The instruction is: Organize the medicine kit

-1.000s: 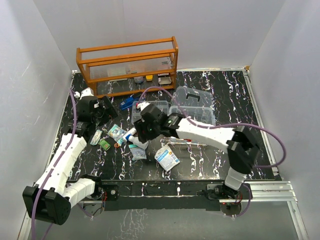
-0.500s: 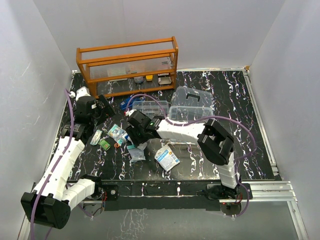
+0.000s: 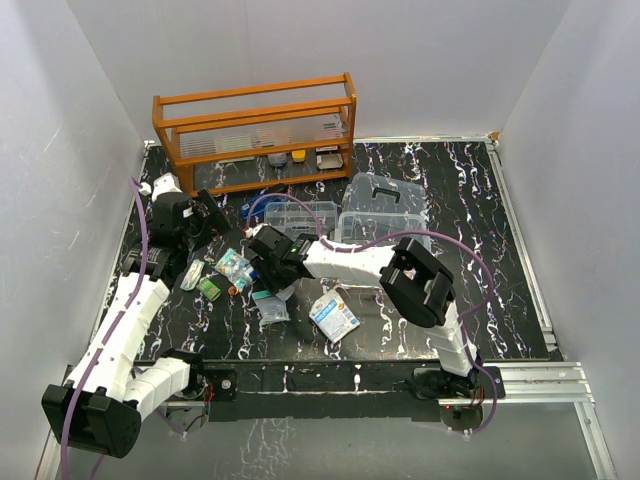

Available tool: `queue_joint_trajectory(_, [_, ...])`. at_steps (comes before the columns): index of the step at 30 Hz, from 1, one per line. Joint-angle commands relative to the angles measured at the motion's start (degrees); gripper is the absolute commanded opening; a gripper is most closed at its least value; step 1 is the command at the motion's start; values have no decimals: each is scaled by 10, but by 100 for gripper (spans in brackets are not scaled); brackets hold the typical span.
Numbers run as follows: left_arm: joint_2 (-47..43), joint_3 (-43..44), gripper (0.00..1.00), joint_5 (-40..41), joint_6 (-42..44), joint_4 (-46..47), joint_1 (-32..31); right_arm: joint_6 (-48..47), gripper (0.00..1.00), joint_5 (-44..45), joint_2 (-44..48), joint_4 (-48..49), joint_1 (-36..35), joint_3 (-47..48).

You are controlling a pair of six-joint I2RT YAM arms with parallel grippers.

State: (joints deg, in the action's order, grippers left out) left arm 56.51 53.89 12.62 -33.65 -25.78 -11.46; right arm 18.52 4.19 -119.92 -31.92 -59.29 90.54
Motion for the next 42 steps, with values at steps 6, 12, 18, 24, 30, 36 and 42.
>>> queue_joint_trajectory(6, [-5,45,99,-53,46,16,2,19,25,16,112,37,-3,-24])
queue_joint_trajectory(12, [-3,80,99,-114,92,21,3,57,25,72,257,114,-2,-117])
queue_joint_trajectory(18, [-7,68,99,-183,102,48,2,122,26,223,356,104,16,-171])
queue_joint_trajectory(24, [-6,49,99,-219,88,52,2,178,26,275,456,63,75,-220])
queue_joint_trajectory(30, [-11,26,98,-249,94,74,2,226,27,229,523,29,180,-276])
queue_joint_trajectory(36, [-37,-29,98,-249,119,104,3,252,27,178,537,17,226,-315])
queue_joint_trajectory(42, [-57,-58,97,-248,109,96,2,241,27,117,503,59,238,-330])
